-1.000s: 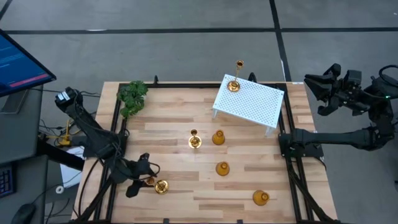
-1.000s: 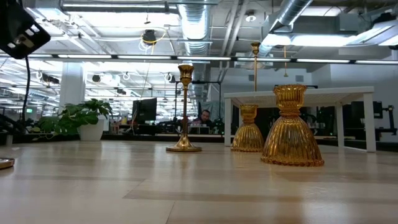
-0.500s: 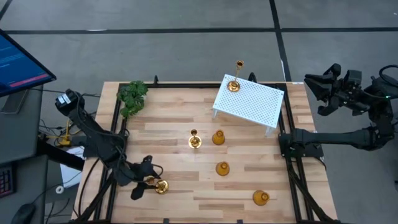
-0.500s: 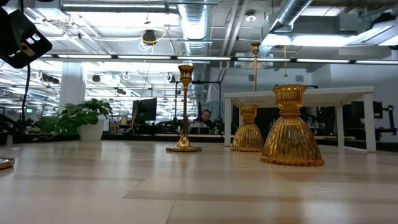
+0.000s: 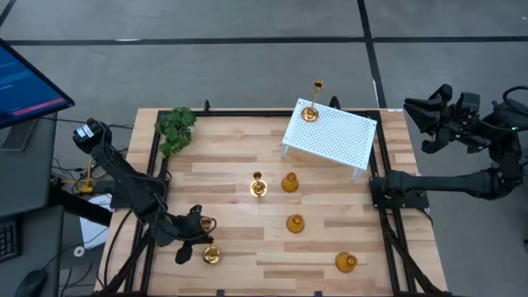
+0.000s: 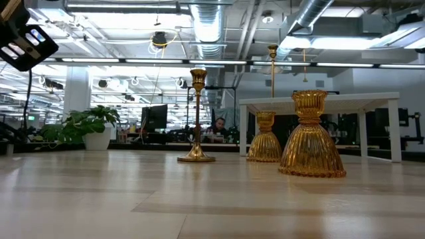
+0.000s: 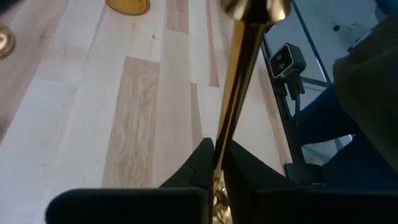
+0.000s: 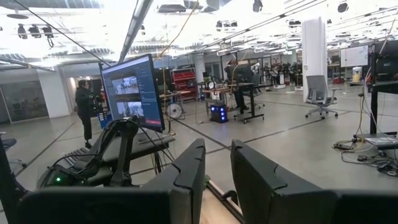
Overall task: Pick & Place candle stick holders
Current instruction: Put the bottom gold candle holder on the shelf aligned with the other gold candle holder
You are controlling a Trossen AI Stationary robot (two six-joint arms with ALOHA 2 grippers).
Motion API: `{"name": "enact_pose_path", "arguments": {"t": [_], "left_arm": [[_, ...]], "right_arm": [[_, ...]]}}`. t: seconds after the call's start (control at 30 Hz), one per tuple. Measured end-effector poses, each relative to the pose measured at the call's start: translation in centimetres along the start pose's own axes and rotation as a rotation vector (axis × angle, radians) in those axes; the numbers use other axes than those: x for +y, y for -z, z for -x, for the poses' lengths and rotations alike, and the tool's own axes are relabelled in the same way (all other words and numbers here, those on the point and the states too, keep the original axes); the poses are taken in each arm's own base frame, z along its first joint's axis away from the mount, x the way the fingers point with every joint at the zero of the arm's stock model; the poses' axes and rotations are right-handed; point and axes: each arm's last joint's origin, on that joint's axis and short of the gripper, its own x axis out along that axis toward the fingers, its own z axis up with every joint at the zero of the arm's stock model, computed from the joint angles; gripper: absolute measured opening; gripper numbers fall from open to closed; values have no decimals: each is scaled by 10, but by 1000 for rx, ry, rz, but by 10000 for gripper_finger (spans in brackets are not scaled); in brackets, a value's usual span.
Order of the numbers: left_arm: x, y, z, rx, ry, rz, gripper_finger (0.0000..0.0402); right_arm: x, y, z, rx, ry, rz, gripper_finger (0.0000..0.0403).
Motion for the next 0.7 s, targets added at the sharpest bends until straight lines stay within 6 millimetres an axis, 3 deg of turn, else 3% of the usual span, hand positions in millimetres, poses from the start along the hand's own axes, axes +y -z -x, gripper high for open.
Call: {"name": "enact_pose_path", "arguments": {"t": [0.3, 0.7], "left_arm": [[15, -25, 5, -135, -35, 98, 15], [47, -127, 42, -565, -274, 219, 17]], "right_arm": [[0, 0, 0, 1, 0, 1, 71], [0, 1, 0, 8, 1, 8, 71]]}}
